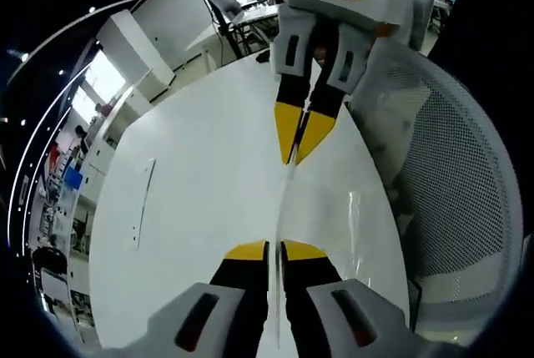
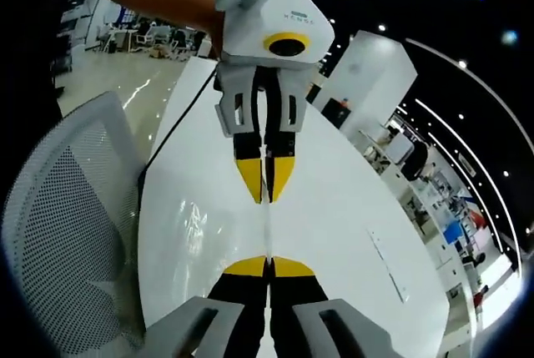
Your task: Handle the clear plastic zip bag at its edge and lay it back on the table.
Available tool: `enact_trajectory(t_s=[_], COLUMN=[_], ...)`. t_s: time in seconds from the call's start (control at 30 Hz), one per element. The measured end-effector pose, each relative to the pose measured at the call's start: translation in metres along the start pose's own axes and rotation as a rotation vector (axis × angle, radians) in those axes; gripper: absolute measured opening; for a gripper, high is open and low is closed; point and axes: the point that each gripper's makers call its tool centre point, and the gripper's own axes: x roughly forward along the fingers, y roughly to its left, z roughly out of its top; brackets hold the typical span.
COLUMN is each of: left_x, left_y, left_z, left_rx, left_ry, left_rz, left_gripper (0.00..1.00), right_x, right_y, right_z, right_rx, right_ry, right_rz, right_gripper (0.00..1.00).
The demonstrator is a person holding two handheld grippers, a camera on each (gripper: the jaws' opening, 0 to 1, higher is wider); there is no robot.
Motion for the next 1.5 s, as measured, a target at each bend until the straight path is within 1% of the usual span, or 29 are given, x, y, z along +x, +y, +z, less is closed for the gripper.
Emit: enact_trajectory(t_s=[0.1,0.3,0.37,0.63,0.7,0.77,0.9,1.0,1.1,1.27,1.5], left_x=[0.003,0.004,0.004,0.004,0.005,0.005,0.004,0.004,0.005,0.008,0.010], left_y=[-0.004,-0.007,-0.008,-0.013,-0.014,-0.015,-0.014,-0.015,-0.018,-0.020,-0.024], left_z=[0.005,0.017,0.019,0.036,0.035,0.035,0.037,0.037,0.037,0.038,0.039], left_rx=[0.027,0.040,0.043,0.063,0.090,0.087,0.090,0.095,0.101,0.119,0.142], left_ry=[-0.005,-0.038,-0.045,-0.103,-0.091,-0.091,-0.100,-0.102,-0.103,-0.103,-0.102], left_rz=[-0.009,0.000,0.001,0.007,0.008,-0.003,-0.004,-0.012,-0.034,-0.041,-0.060], left_gripper=[0.04,0.06,0.06,0.08,0.07,0.05,0.08,0.08,0.08,0.07,0.03], right_x=[0.001,0.002,0.002,0.003,0.002,0.002,0.002,0.002,0.003,0.004,0.004], right_y=[0.003,0.005,0.006,0.008,0.008,0.008,0.009,0.009,0.009,0.010,0.011], right_z=[0.001,0.002,0.002,0.001,0.001,0.000,-0.001,-0.002,-0.001,0.001,0.001], right_rx=[-0.015,-0.038,-0.038,-0.031,-0.031,-0.024,-0.026,-0.026,-0.032,-0.040,-0.038], right_ry=[-0.003,-0.002,-0.002,0.000,0.001,0.000,0.004,0.007,0.008,0.009,0.015], right_rz=[0.002,0.008,0.011,0.023,0.021,0.024,0.026,0.028,0.033,0.040,0.045], right_gripper=[0.00,0.00,0.00,0.00,0.00,0.00,0.00,0.00,0.00,0.00,0.00])
